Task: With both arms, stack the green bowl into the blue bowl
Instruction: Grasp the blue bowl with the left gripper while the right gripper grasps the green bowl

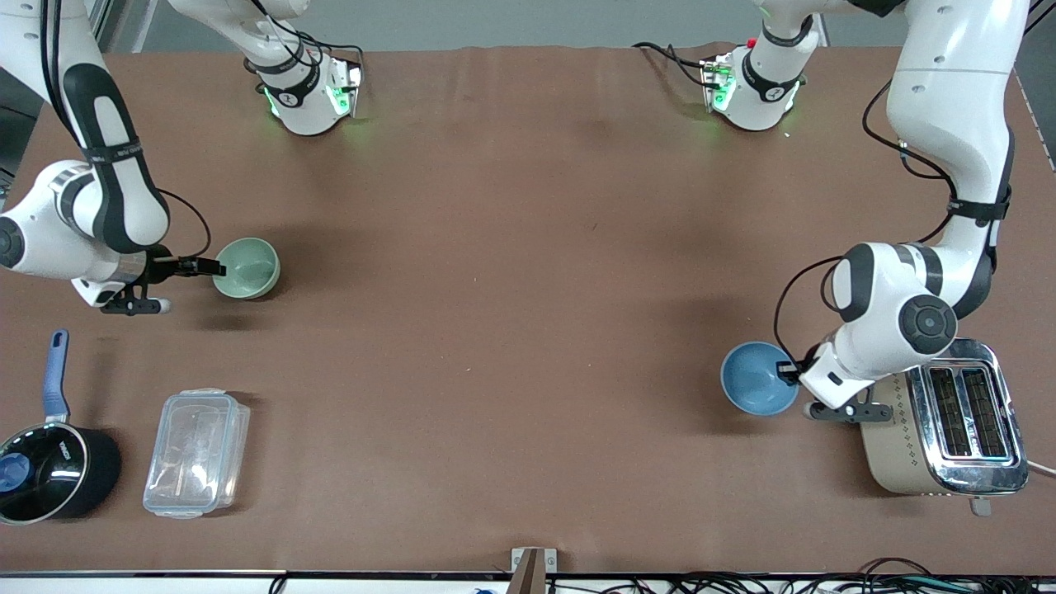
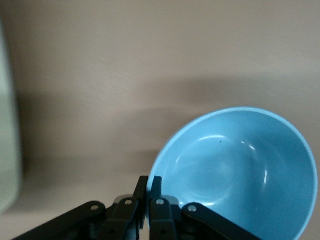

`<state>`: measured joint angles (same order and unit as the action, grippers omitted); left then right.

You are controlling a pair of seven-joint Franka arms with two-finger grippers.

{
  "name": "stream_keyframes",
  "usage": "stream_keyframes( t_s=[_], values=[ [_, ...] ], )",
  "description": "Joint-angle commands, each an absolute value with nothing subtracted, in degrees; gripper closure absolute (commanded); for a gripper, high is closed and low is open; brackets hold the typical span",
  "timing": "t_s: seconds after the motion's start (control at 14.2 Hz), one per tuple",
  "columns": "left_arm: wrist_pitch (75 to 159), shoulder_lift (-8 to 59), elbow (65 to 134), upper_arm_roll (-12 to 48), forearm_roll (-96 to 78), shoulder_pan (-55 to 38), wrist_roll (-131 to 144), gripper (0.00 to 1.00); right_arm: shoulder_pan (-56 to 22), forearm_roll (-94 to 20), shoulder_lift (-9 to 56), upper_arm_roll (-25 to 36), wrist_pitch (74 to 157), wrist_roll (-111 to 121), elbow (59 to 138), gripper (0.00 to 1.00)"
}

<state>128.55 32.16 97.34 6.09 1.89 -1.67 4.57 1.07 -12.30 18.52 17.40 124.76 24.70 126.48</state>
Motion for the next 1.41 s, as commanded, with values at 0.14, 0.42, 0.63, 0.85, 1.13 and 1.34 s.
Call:
stream_keyframes(
  t_s=[0.14, 0.42, 0.63, 0.85, 1.13, 1.34],
  values=[
    [121.9, 27.7, 98.3, 18.0, 2.2, -2.5, 23.7, 1.00, 0.9, -18.0, 20.7, 17.4, 125.2, 29.6, 126.7, 0.49],
    [124.9, 28.9, 97.8, 21.4, 2.9, -10.3, 41.4, 1.00, 0.7, -18.0, 20.5, 17.4, 125.0, 29.6, 126.5, 0.95],
    [129.8, 31.8, 97.8, 21.4, 2.8, -16.5, 51.1, 1.00, -0.3, -18.0, 19.5, 17.4, 124.4, 29.2, 126.5, 0.99],
    [135.9, 35.8, 97.8, 21.3, 2.9, -22.4, 59.2, 1.00, -0.7, -18.0, 16.4, 17.3, 120.4, 27.3, 125.4, 0.99],
    [140.1, 39.1, 97.8, 21.3, 2.9, -25.5, 63.9, 0.95, -0.2, -17.9, 12.1, 12.1, 113.1, 16.9, 121.1, 0.99],
    [139.8, 38.7, 97.8, 21.2, 2.9, -25.6, 65.6, 0.56, -0.2, -17.9, 9.7, 4.7, 112.4, 4.3, 120.9, 0.99]
  ],
)
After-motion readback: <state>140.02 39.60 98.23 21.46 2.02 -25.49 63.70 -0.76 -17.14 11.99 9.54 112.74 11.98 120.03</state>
